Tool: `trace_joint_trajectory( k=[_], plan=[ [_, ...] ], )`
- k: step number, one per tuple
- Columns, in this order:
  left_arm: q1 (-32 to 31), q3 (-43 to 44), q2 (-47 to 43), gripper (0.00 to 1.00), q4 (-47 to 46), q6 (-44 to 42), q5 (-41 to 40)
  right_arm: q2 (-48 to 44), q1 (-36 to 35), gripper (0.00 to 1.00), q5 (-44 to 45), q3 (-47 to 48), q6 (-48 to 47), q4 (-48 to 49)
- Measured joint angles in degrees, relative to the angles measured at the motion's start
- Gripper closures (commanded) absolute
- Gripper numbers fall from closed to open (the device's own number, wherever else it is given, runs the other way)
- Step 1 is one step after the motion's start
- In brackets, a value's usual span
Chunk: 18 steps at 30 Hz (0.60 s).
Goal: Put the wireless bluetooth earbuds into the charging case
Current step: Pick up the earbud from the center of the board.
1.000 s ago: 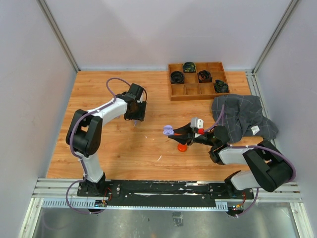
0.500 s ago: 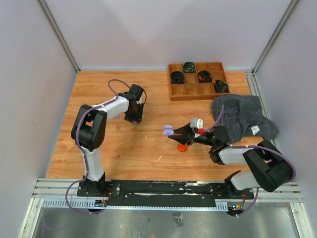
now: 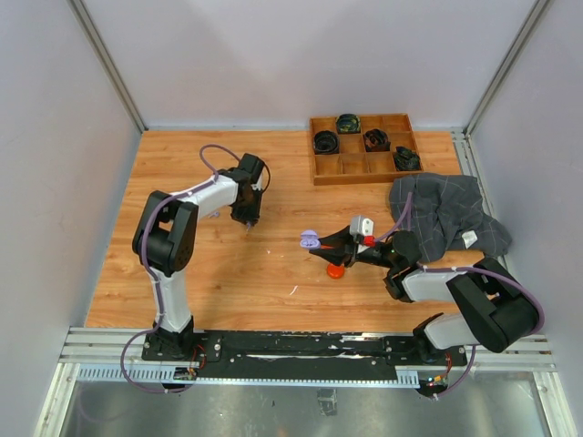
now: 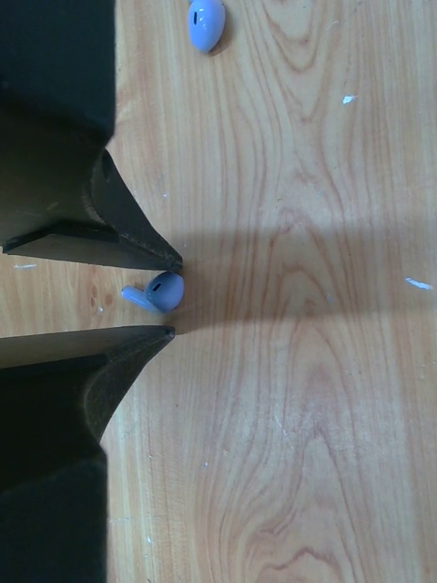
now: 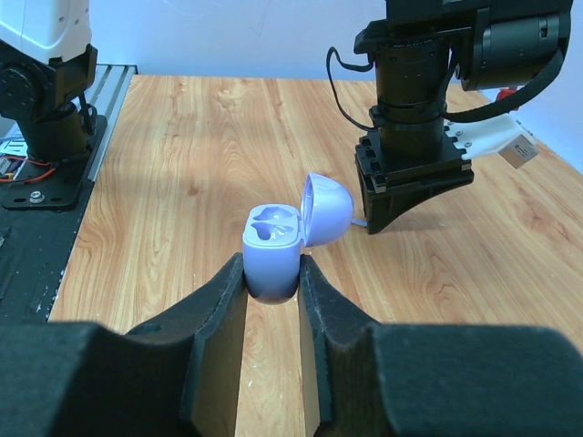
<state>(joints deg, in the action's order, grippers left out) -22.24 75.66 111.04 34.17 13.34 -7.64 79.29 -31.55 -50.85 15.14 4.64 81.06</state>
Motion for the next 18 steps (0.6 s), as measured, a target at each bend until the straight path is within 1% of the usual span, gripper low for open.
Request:
trace_joint_trajectory(
  k=[9,12,18],
  plan=[
    [0.0,-1.5,-1.2,0.83,0.2,0.0,0.2,0.0,0.0,0.86,0.0,0.0,0.0,-0.5],
    [0.0,-2.7,-2.1,0.85,0.1,0.2,0.4,-0.3,0.0,0.86,0.0,0.0,0.0,-0.9],
    [0.0,-8.2,-6.9,0.87,-1.4,0.9,3.0,-0.7,0.0,0.86,0.0,0.0,0.0,-1.2]
  ],
)
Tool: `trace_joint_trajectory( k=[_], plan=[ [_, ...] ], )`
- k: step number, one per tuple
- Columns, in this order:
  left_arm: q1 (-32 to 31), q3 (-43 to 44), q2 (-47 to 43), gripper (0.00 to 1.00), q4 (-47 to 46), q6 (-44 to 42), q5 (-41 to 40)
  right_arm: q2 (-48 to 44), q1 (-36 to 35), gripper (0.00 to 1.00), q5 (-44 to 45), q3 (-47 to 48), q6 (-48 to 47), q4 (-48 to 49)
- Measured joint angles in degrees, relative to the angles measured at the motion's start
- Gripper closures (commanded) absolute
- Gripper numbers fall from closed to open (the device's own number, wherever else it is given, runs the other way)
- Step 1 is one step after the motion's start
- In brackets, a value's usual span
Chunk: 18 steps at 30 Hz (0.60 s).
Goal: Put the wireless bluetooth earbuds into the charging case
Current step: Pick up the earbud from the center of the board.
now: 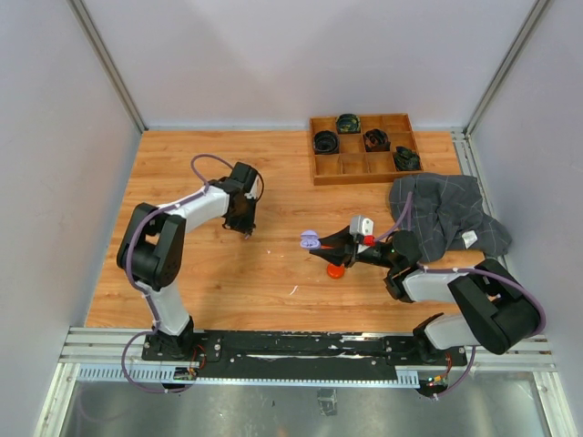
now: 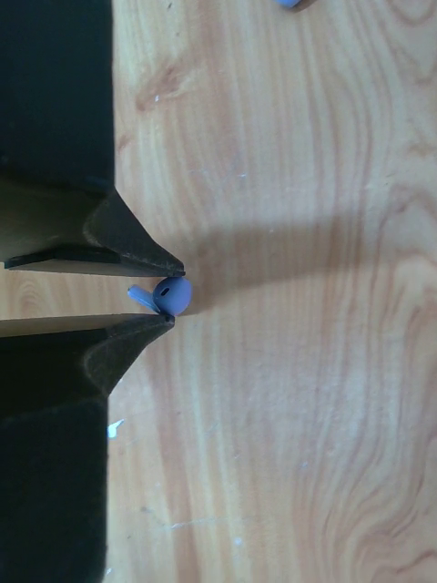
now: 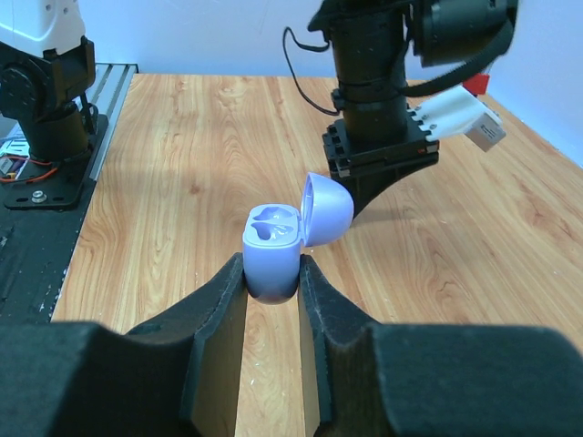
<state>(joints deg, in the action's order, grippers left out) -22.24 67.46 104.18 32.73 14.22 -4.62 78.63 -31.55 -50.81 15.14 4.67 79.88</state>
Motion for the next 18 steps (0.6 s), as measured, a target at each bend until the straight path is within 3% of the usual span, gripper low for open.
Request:
trace_joint_trajectory(
  k=[5,18],
  plan=[
    [0.0,-6.6,-8.2,0.87,-5.1,1.1,4.7,0.3,0.0,0.86,0.1,0.0,0.2,0.5],
    [-3.0,-23.8,-34.2,0.89,-29.5,5.1,21.7,2.7,-0.3,0.87,3.4,0.0,2.0,3.5]
  ],
)
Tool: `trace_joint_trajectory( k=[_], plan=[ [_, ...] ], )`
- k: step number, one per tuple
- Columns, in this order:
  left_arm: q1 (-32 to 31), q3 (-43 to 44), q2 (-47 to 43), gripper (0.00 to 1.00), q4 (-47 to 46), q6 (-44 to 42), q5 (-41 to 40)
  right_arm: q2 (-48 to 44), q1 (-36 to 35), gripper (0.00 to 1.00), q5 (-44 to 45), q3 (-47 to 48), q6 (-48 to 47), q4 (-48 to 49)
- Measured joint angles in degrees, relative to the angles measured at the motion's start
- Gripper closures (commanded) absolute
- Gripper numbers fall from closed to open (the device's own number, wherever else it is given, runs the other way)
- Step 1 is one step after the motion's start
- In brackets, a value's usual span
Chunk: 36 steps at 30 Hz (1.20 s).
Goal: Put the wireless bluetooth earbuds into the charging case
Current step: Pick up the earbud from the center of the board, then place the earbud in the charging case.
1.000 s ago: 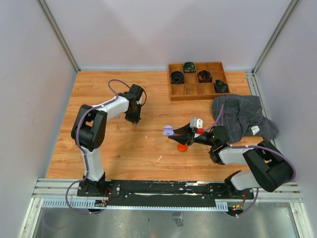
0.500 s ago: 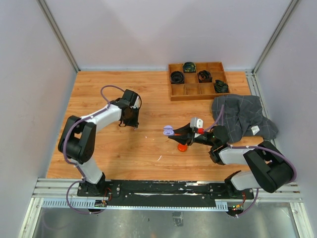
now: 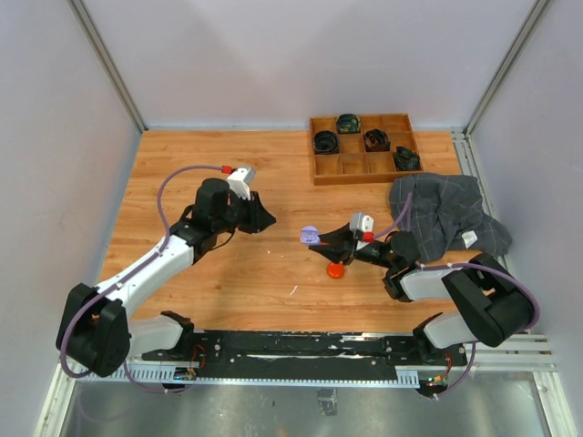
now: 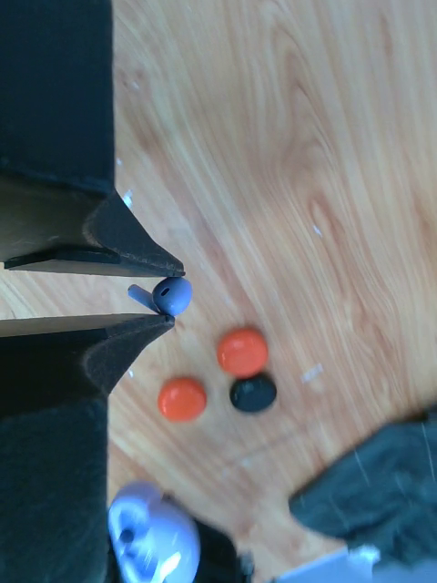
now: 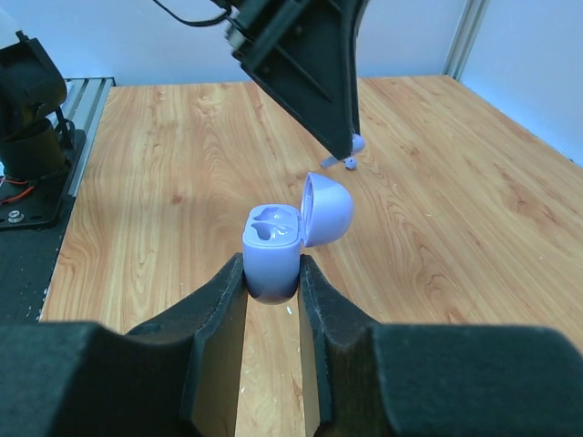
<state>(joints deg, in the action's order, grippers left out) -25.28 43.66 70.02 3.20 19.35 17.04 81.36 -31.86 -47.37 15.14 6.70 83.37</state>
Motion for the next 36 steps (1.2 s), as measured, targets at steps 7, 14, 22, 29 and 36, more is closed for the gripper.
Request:
trace_joint_trajectory(
  k=[7,14,22,29,36],
  plan=[
    [-3.1,-4.8,-6.3,0.89,-10.8,0.5,7.9,-0.1,-0.1,0.88,2.8,0.0,0.3,0.3],
    [-7.4,-6.1,-10.4,0.90,-16.6,0.3,10.5,-0.9,-0.6,0.88,5.3,0.0,0.6,0.4],
    [-12.9,-6.2,-10.9,0.90,-23.1,2.0,9.5,-2.0,-1.2,0.87,7.1,0.0,0.9,0.4],
    [-15.0,-7.1,-9.8,0.90,-28.2,3.7,7.8,-3.7,-1.4,0.87,8.0,0.0,1.3,0.5],
    [-15.9,-7.7,-7.4,0.90,-31.8,5.3,6.4,-4.7,-1.6,0.87,8.0,0.0,1.8,0.7]
  ],
)
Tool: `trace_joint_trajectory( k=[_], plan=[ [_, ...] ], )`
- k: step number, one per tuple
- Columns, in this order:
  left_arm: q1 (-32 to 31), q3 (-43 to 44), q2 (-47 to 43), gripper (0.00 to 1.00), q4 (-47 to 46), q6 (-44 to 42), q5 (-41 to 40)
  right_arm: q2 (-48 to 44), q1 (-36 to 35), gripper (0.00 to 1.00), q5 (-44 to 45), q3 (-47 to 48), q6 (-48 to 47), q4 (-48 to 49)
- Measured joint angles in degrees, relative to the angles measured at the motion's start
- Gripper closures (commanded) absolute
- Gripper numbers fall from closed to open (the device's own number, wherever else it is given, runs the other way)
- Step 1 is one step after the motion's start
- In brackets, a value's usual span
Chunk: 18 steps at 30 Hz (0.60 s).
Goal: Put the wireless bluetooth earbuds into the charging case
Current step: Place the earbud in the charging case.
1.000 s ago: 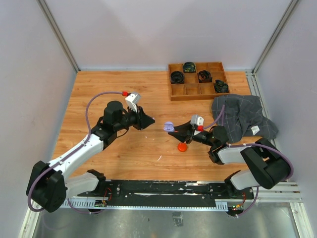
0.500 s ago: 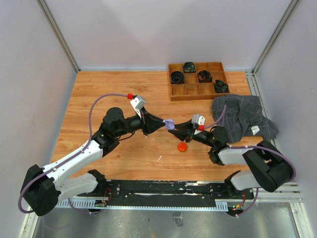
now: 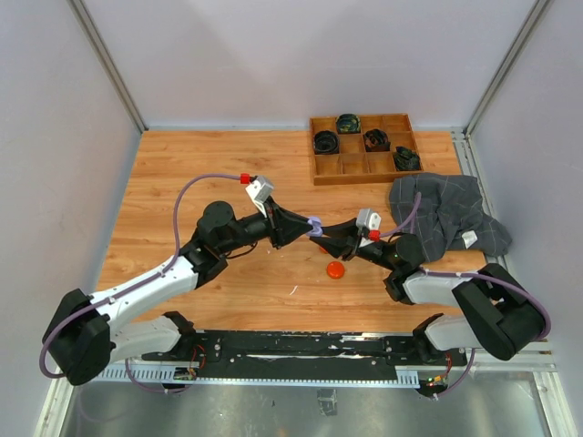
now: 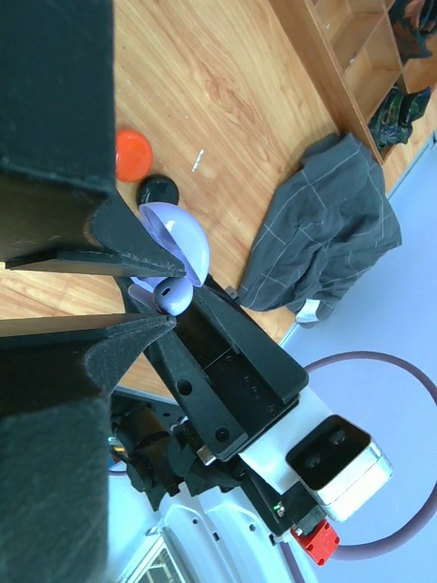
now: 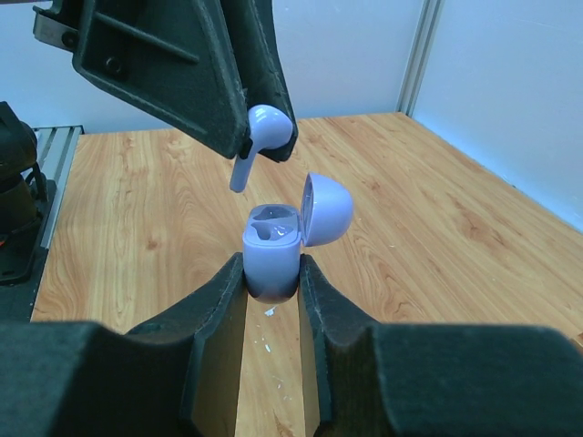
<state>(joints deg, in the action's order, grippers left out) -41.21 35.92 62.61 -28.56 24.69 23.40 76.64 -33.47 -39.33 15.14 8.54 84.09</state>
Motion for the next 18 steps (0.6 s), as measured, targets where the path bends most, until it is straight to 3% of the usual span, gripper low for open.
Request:
trace_joint_trajectory(
  k=[18],
  plan=[
    [-1.4,0.0,4.3,0.90,-4.5,0.5,-1.7,-0.6,-0.3,0.87,0.1,-0.2,0.3,0.0]
  ],
)
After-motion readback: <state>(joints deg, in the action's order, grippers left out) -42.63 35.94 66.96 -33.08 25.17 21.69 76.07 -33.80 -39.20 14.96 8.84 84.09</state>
